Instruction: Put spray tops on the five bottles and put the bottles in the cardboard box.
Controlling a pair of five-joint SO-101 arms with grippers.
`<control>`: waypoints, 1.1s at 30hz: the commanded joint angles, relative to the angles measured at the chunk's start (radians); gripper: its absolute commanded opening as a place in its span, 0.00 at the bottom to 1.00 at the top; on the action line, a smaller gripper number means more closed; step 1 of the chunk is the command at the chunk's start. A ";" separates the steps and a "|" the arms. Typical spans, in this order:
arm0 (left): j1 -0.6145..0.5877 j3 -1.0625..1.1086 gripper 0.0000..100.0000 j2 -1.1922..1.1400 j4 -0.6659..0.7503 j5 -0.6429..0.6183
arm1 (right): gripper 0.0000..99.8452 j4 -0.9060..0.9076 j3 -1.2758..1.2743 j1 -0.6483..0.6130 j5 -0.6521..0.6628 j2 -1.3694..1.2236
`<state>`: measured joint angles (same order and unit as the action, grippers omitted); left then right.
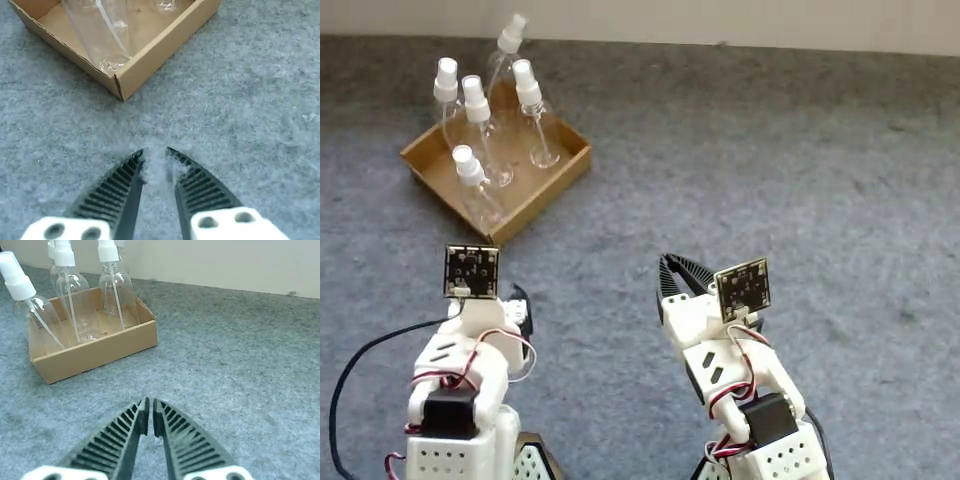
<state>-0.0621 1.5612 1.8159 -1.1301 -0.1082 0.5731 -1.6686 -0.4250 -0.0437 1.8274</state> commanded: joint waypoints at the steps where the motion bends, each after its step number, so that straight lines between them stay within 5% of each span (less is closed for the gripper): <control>1: -0.010 0.019 0.01 0.002 0.035 0.009 | 0.02 0.002 -0.136 0.012 0.009 0.007; 17: -0.007 0.133 0.01 -0.001 0.029 0.008 | 0.02 0.002 -0.136 0.012 0.009 0.007; 25: -0.010 0.133 0.01 -0.002 -0.186 0.008 | 0.02 0.002 -0.136 0.012 0.009 0.007; 33: -0.001 0.133 0.01 -0.004 -0.190 0.008 | 0.02 0.002 -0.136 0.012 0.009 0.007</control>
<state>-0.0621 1.6732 1.8144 -1.3157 -0.1051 0.5731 -1.6686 -0.4250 -0.0437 1.8274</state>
